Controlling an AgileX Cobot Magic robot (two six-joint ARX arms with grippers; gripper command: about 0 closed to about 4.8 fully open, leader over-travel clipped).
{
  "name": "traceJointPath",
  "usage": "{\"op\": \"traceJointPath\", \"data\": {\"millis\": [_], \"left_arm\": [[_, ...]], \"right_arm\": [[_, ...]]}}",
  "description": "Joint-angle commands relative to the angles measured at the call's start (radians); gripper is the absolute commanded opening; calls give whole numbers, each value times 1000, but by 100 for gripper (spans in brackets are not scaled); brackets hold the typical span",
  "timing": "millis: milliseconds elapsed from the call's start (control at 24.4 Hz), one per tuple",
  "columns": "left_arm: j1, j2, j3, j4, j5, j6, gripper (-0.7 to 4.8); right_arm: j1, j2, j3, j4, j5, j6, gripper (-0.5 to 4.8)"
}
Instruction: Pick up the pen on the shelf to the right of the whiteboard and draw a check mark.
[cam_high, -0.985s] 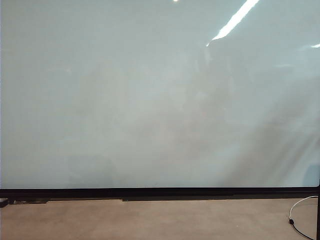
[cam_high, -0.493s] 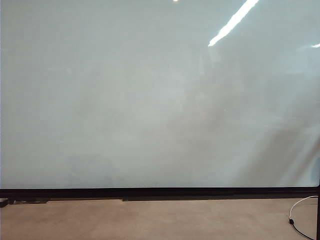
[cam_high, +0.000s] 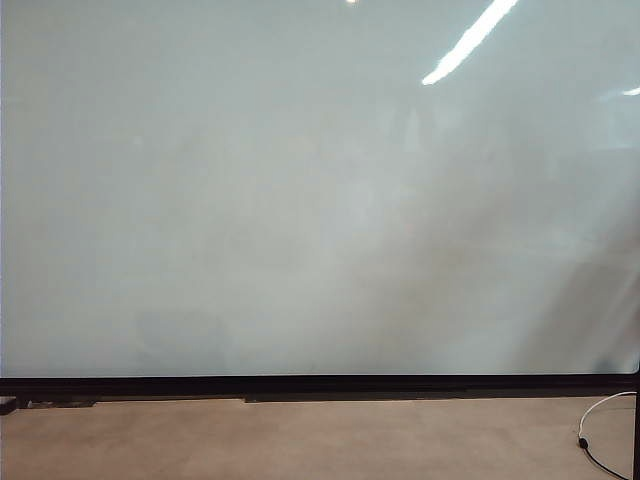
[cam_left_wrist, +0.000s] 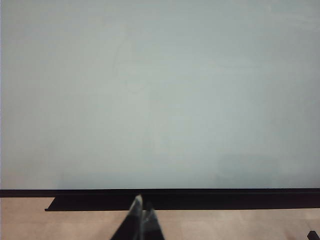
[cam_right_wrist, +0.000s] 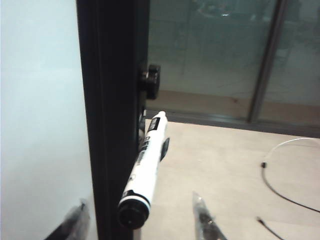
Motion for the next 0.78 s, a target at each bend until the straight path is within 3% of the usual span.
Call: {"op": "traceJointPath", "data": {"millis": [41,616,780], "left_arm": [[0,1,3,13,0,5,-5],[0,1,3,13,0,5,-4],[0,1,3,13,0,5,-5]], "right_arm": [[3,49,24,54,-24,65,265],[61,102,102,54,-4,141,261],[68,103,104,54,50,142,260]]}}
